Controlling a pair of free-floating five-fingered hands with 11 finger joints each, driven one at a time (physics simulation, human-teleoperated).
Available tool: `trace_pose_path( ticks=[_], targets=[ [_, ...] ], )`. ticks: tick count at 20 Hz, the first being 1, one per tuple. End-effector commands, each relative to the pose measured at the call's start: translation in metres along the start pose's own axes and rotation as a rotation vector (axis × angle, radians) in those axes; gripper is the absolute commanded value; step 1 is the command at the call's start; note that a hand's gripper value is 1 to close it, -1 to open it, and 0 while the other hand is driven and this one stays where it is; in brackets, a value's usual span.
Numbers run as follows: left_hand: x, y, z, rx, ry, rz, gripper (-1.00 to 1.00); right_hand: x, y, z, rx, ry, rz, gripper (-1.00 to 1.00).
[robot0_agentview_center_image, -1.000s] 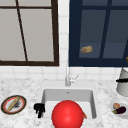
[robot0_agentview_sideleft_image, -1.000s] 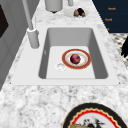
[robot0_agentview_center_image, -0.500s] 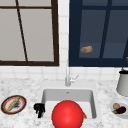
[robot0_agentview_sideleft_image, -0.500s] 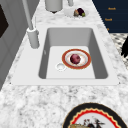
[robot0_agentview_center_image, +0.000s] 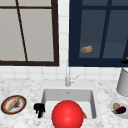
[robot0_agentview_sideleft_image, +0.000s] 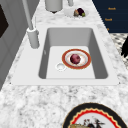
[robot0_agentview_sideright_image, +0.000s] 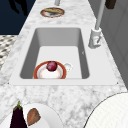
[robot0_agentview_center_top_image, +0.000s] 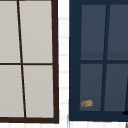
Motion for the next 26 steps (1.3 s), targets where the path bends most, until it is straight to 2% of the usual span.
trace_pose_path(
  ticks=[1,5,10,13,17,20,23,26],
  targets=[
    [0.000,0.000,0.000,0.000,0.000,0.000,0.00,0.009,0.022,0.000,-0.012,0.027,-0.045,-1.00],
    [0.000,0.000,0.000,0.000,0.000,0.000,0.00,0.020,0.043,-0.007,-0.048,0.044,-0.067,-1.00],
    [0.000,0.000,0.000,0.000,0.000,0.000,0.00,0.056,0.063,-0.023,-0.043,0.084,-0.034,-1.00],
    [0.000,0.000,0.000,0.000,0.000,0.000,0.00,0.061,0.067,-0.035,-0.054,0.107,-0.019,-1.00],
    [0.000,0.000,0.000,0.000,0.000,0.000,0.00,0.068,0.087,-0.047,-0.074,0.100,-0.029,-1.00],
    [0.000,0.000,0.000,0.000,0.000,0.000,0.00,0.078,0.101,-0.062,-0.061,0.103,-0.016,-1.00],
    [0.000,0.000,0.000,0.000,0.000,0.000,0.00,0.083,0.103,-0.080,-0.051,0.098,-0.028,-1.00],
    [0.000,0.000,0.000,0.000,0.000,0.000,0.00,0.078,0.088,-0.094,-0.025,0.104,-0.061,-1.00]
  ],
)
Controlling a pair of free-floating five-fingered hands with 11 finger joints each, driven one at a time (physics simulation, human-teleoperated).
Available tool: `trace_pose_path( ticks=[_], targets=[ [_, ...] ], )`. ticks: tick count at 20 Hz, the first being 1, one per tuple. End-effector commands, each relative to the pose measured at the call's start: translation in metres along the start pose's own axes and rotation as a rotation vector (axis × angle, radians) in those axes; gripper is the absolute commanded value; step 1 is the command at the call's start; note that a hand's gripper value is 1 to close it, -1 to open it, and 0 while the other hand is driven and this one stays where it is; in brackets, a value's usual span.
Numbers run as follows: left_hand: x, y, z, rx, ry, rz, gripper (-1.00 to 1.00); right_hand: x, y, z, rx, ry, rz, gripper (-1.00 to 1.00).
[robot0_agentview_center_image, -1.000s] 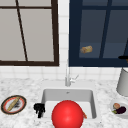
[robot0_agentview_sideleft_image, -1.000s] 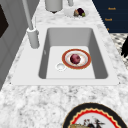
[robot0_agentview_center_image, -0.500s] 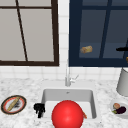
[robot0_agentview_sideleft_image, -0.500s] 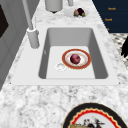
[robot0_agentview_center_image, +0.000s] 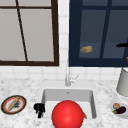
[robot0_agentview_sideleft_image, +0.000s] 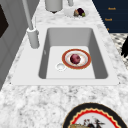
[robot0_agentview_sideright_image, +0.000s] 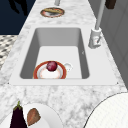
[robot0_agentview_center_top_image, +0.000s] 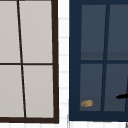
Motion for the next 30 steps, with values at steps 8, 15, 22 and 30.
trace_pose_path(
  ticks=[8,15,22,30],
  targets=[
    [0.000,0.000,0.000,0.000,0.000,0.000,0.00,-0.033,0.008,-0.066,-0.002,-0.030,0.024,-1.00],
    [0.000,0.000,0.000,0.000,0.000,0.000,0.00,-0.038,0.049,-0.108,-0.048,-0.020,-0.012,-1.00],
    [0.000,0.000,0.000,0.000,0.000,0.000,0.00,-0.030,0.043,-0.141,0.099,-0.046,0.005,-1.00],
    [0.000,0.000,0.000,0.000,0.000,0.000,0.00,-0.047,0.017,-0.116,0.124,-0.185,0.038,1.00]
  ],
)
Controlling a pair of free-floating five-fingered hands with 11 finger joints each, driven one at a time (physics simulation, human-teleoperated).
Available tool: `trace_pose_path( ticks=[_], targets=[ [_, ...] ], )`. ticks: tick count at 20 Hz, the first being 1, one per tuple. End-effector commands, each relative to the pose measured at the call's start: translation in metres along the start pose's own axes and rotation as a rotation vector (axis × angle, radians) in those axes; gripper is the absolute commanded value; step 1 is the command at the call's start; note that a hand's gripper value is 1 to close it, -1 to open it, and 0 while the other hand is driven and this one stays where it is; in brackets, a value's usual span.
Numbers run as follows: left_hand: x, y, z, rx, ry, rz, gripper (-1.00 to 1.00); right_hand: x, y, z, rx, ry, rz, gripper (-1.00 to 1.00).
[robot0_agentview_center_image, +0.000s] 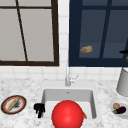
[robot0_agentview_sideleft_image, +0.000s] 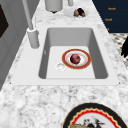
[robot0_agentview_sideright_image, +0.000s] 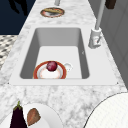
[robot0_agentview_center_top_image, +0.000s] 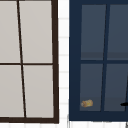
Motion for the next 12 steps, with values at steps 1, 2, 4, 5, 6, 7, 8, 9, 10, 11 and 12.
trace_pose_path(
  ticks=[1,2,4,5,6,7,8,9,10,11,12],
  targets=[
    [0.000,0.000,0.000,0.000,0.000,0.000,0.00,-0.005,-0.009,0.010,0.001,-0.011,-0.010,1.00],
    [0.000,0.000,0.000,0.000,0.000,0.000,0.00,-0.009,-0.014,0.016,-0.011,-0.015,-0.002,1.00],
    [0.000,0.000,0.000,0.000,0.000,0.000,0.00,-0.016,-0.026,0.028,-0.040,-0.023,0.008,1.00],
    [0.000,0.000,0.000,0.000,0.000,0.000,0.00,-0.021,-0.029,0.033,-0.056,-0.030,0.005,1.00],
    [0.000,0.000,0.000,0.000,0.000,0.000,0.00,-0.028,-0.030,0.039,-0.075,-0.033,0.010,1.00],
    [0.000,0.000,0.000,0.000,0.000,0.000,0.00,-0.032,-0.032,0.045,-0.093,-0.031,0.014,1.00],
    [0.000,0.000,0.000,0.000,0.000,0.000,0.00,-0.036,-0.034,0.051,-0.110,-0.031,0.015,1.00],
    [0.000,0.000,0.000,0.000,0.000,0.000,0.00,-0.039,-0.036,0.057,-0.126,-0.030,0.014,1.00],
    [0.000,0.000,0.000,0.000,0.000,0.000,0.00,-0.043,-0.038,0.063,-0.143,-0.026,0.017,1.00],
    [0.000,0.000,0.000,0.000,0.000,0.000,0.00,-0.047,-0.040,0.069,-0.159,-0.021,0.019,1.00],
    [0.000,0.000,0.000,0.000,0.000,0.000,0.00,-0.051,-0.042,0.075,-0.174,-0.023,0.014,1.00]
  ],
)
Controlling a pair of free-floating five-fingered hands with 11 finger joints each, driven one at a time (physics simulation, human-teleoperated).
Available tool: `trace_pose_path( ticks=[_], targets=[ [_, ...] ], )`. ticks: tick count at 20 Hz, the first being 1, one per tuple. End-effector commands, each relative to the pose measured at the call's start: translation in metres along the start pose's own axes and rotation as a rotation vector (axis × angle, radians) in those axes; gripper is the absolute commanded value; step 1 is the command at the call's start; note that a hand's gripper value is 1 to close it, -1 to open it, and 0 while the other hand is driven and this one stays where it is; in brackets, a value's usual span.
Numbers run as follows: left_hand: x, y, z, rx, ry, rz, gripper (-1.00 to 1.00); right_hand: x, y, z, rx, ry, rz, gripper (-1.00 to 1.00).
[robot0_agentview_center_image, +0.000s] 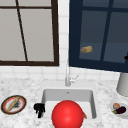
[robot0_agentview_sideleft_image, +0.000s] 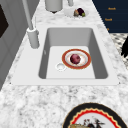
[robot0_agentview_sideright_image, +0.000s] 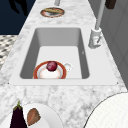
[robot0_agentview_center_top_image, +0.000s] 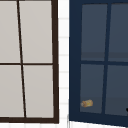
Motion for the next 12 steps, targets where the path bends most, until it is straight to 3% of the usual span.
trace_pose_path(
  ticks=[1,12],
  targets=[
    [0.000,0.000,0.000,0.000,0.000,0.000,0.00,-0.028,-0.014,0.020,0.000,-0.012,-0.009,1.00],
    [0.000,0.000,0.000,0.000,0.000,0.000,0.00,-0.054,-0.040,0.081,-0.211,-0.013,-0.017,1.00]
  ],
)
